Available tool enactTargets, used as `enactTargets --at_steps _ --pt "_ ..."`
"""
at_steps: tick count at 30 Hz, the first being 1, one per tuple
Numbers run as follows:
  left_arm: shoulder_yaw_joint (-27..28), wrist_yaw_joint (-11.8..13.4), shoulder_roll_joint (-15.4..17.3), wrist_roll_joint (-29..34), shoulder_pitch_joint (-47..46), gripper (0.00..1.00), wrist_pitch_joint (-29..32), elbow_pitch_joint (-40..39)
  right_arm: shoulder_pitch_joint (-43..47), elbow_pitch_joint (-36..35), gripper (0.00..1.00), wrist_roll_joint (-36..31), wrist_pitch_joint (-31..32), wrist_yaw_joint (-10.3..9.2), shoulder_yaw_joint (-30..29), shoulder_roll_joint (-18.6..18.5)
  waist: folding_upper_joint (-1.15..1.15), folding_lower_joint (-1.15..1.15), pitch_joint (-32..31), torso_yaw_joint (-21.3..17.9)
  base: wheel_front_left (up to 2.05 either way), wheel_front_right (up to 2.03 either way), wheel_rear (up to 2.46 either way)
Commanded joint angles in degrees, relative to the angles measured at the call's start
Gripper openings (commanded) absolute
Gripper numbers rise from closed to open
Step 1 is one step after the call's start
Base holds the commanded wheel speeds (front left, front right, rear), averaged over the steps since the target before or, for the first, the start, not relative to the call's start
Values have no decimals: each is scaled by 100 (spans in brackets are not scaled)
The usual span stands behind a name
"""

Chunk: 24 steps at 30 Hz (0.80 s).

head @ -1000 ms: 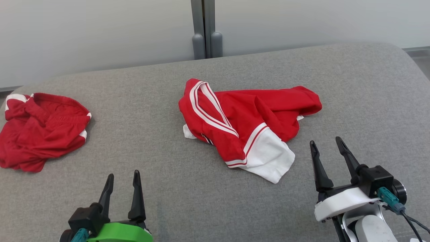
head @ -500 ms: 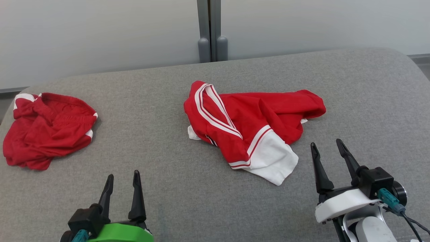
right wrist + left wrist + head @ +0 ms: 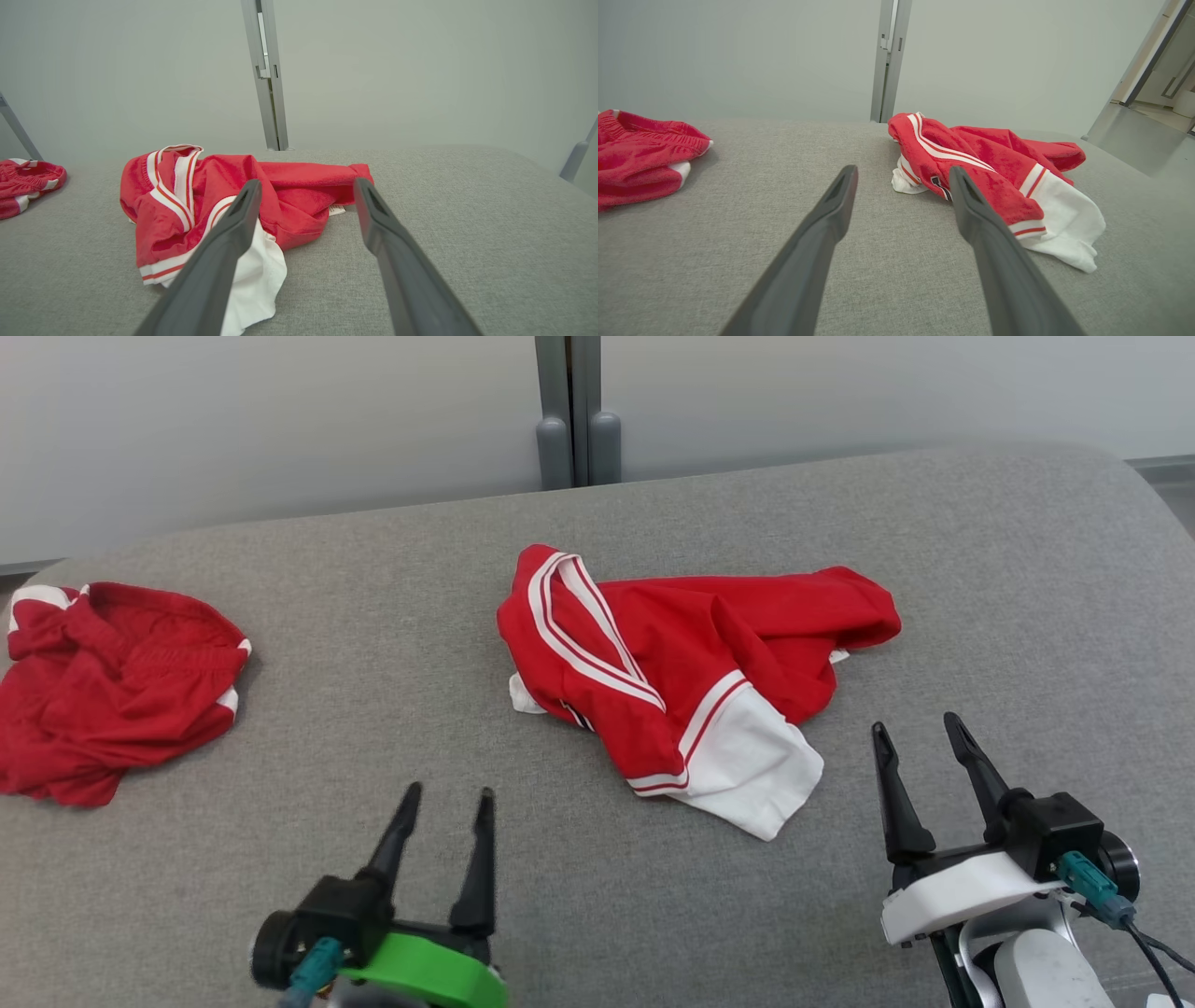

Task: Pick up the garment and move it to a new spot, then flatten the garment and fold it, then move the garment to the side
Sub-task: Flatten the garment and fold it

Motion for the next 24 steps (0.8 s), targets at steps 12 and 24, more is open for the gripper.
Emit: enactTargets --at_steps 12,24 --pt "-2046 36 17 -711 -1561 100 514 1376 -370 -8 100 141 -4 -8 98 -15 0 0 564 -826 0 0 0" --pt "-2135 622 20 -1272 -2526 49 440 2776 -472 -15 100 296 -5 -8 -45 -13 0 0 892 -1355 0 0 0"
